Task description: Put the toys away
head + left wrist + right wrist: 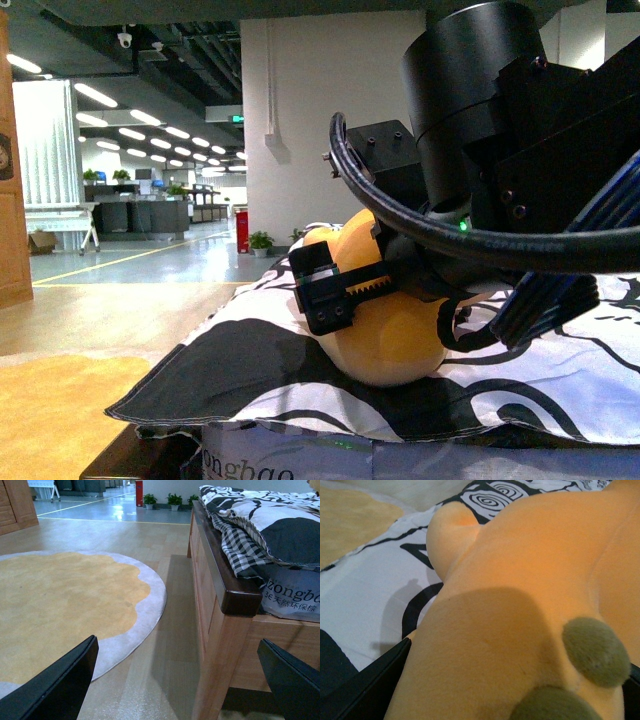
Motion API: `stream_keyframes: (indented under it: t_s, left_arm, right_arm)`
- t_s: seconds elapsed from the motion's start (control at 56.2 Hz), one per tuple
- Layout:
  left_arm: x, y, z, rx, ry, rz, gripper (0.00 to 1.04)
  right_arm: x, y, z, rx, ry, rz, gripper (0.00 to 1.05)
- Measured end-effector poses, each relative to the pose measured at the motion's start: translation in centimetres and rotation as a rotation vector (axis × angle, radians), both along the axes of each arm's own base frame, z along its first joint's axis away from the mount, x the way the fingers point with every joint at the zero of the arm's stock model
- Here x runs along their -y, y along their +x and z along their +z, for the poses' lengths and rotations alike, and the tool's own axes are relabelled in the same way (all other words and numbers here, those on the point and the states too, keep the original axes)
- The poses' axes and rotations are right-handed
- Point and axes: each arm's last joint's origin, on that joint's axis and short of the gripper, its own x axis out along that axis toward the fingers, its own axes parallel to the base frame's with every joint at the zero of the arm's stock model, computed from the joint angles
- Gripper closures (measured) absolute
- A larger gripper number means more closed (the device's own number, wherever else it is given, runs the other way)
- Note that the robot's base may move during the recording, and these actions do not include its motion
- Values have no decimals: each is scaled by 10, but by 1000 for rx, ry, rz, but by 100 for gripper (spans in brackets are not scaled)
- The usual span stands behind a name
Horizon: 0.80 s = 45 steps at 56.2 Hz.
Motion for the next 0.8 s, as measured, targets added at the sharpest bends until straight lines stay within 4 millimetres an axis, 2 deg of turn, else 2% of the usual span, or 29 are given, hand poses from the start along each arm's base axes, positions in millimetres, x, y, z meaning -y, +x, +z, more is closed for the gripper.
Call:
stream_keyframes:
  t_s: [0.249,0.534,0.676,0.801]
  left_arm:
    - [0,0,0,0,0,0,6]
    - [0,0,0,0,0,0,6]
    - [0,0,0,0,0,0,6]
    - [0,0,0,0,0,0,6]
  right_arm:
    - [1,-3,-4,1,23,11,2]
    - [3,-7,1,19,54,12,40]
    - [8,-13,7,35,73,36,67]
    - [14,-21,18,46,101,69,82]
